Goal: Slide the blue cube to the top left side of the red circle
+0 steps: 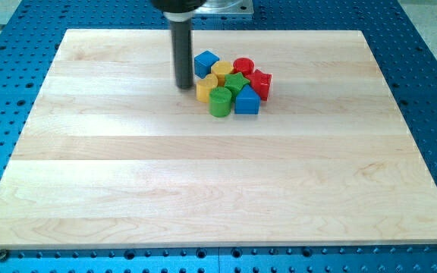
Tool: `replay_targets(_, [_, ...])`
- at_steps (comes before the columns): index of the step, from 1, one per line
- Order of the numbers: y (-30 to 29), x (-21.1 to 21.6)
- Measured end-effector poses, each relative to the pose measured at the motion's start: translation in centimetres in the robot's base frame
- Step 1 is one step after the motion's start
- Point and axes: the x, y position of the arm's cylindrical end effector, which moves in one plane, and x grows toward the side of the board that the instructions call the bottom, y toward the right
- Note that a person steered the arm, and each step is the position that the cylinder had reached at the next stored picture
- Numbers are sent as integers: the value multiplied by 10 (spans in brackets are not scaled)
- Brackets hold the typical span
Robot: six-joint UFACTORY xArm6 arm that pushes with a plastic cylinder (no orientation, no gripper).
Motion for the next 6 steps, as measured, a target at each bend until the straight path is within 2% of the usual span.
replay_targets(1, [17, -27])
replay_targets(2, [61, -33])
replay_targets(3, [52, -57])
replay_targets(4, [68, -86])
replay_targets(5, [101, -81])
replay_targets(6, [107, -74])
